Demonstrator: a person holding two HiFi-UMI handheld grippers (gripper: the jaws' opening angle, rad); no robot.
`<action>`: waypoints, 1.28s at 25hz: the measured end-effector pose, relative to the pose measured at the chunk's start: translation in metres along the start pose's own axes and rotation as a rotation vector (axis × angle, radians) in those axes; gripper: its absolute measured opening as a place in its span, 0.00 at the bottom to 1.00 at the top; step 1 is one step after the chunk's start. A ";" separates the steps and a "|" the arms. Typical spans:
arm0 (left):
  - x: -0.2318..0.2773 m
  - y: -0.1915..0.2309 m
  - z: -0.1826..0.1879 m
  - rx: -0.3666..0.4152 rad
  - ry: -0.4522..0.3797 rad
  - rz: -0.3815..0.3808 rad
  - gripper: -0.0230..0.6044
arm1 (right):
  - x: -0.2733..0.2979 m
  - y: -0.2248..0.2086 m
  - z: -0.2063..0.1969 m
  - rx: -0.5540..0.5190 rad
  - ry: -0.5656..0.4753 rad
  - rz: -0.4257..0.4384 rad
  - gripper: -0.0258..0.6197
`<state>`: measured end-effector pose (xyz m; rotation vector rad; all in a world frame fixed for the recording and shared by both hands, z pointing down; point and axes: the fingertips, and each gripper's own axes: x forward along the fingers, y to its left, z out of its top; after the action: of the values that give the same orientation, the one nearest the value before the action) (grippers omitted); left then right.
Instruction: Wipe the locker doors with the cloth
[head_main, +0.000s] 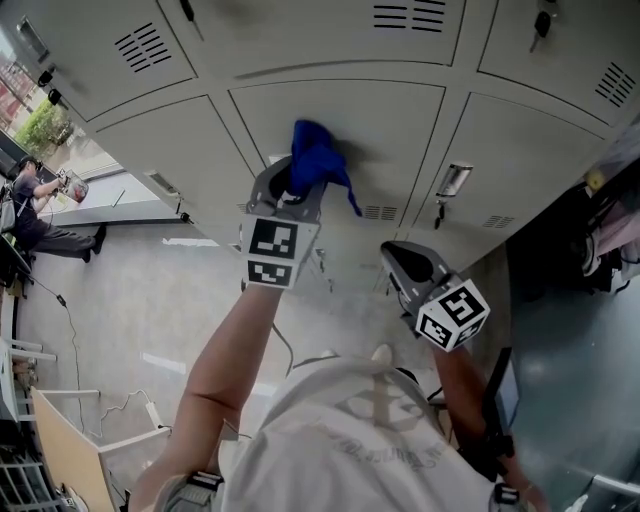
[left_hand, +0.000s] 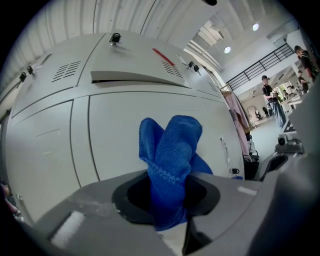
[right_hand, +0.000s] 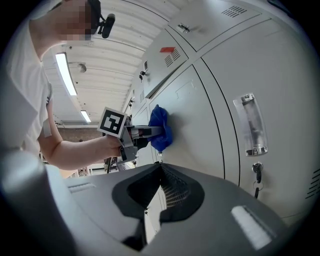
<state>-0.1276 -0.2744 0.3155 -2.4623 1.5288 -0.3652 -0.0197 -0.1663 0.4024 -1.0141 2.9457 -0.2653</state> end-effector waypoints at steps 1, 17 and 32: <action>-0.002 0.004 -0.001 -0.007 -0.002 0.006 0.23 | 0.001 0.001 0.000 -0.003 0.002 0.000 0.05; -0.026 0.059 -0.020 -0.084 0.012 0.121 0.23 | 0.006 0.008 -0.003 -0.001 0.015 -0.008 0.05; -0.020 0.043 -0.059 -0.131 0.072 0.218 0.23 | -0.001 0.003 -0.007 0.009 0.012 -0.006 0.05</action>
<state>-0.1913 -0.2779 0.3559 -2.3666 1.8854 -0.3277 -0.0213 -0.1626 0.4086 -1.0245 2.9495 -0.2861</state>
